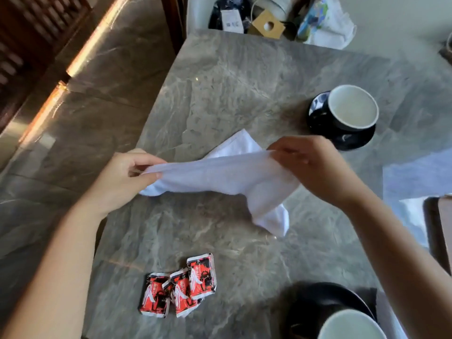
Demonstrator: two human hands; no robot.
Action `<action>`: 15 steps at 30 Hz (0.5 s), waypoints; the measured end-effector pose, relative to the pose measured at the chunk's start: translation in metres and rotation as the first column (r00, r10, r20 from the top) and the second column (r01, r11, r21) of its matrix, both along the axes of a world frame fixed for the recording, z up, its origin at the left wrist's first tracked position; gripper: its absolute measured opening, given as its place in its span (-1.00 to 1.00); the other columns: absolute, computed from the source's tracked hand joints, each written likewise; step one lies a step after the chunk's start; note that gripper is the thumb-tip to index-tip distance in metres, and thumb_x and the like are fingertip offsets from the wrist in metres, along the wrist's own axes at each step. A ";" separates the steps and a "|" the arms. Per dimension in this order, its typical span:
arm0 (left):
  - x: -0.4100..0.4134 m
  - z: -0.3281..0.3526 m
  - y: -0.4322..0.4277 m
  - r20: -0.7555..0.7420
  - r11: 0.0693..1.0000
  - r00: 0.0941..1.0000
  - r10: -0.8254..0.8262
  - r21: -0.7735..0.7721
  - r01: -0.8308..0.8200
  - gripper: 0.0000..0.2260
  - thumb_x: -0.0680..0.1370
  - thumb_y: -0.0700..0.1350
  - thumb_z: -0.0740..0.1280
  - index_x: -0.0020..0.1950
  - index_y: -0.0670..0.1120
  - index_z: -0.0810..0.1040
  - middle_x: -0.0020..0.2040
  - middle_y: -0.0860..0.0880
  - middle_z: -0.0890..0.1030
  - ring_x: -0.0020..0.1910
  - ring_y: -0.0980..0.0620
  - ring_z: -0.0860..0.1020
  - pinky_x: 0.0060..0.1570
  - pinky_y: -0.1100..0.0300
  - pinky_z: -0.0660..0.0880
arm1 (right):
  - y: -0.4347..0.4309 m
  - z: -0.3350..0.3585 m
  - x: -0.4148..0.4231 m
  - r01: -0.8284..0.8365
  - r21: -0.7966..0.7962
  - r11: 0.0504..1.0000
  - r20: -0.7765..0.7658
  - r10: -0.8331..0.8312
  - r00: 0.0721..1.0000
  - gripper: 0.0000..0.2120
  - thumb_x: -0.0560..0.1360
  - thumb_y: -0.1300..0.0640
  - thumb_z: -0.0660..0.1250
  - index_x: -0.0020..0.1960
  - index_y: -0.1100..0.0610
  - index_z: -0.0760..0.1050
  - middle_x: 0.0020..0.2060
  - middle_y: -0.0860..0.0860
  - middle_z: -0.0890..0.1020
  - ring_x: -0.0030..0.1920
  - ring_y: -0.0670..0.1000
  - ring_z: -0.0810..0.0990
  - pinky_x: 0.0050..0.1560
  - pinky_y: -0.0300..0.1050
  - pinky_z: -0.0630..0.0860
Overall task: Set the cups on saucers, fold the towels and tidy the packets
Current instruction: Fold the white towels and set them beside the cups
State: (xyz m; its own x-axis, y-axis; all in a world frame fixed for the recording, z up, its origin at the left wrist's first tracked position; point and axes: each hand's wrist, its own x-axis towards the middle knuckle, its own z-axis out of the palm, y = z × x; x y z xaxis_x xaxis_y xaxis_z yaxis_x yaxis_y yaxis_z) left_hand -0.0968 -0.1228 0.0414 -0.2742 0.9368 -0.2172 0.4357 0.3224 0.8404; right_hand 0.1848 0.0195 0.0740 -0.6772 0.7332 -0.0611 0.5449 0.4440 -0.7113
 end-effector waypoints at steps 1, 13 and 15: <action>0.000 -0.002 -0.002 -0.040 0.998 0.998 0.050 0.027 -0.048 -0.76 0.44 -0.42 0.30 -0.07 -0.11 0.62 -0.17 -0.03 0.55 -0.22 0.34 0.50 -0.20 0.52 0.35 | 0.006 0.004 -0.001 -0.005 -0.048 0.999 -0.096 0.000 0.995 -0.80 0.55 0.21 0.29 -0.14 -0.05 0.57 -0.30 -0.17 0.62 -0.27 -0.24 0.52 -0.20 -0.30 0.45; 0.020 -0.020 -0.007 0.636 0.767 0.565 0.526 -0.067 -0.638 -0.87 0.55 -0.08 0.26 -0.02 -0.03 0.60 -0.08 0.07 0.71 -0.02 0.13 0.64 0.06 0.22 0.56 | 0.043 -0.010 0.028 0.176 -0.669 0.722 -0.274 -0.460 0.845 -0.89 0.40 0.07 0.37 -0.15 0.09 0.62 -0.32 -0.06 0.64 -0.30 -0.13 0.59 -0.25 -0.28 0.54; 0.021 -0.020 0.002 0.615 0.730 0.534 0.581 -0.103 -0.676 -0.87 0.56 -0.07 0.25 0.03 0.00 0.58 0.01 0.05 0.67 0.01 0.12 0.63 0.14 0.17 0.50 | 0.042 -0.017 0.024 0.235 -0.615 0.752 -0.268 -0.480 0.835 -0.90 0.47 0.09 0.36 -0.18 0.08 0.61 -0.28 0.00 0.62 -0.24 -0.08 0.57 -0.18 -0.24 0.53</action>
State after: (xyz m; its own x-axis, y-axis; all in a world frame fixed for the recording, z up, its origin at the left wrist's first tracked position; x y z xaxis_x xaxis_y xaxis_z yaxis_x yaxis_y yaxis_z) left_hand -0.0756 -0.1204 0.0218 -0.6695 0.6025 -0.4345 -0.4123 0.1851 0.8920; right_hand 0.2088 0.0615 0.0569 -0.4236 0.8492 -0.3152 0.2065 -0.2483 -0.9464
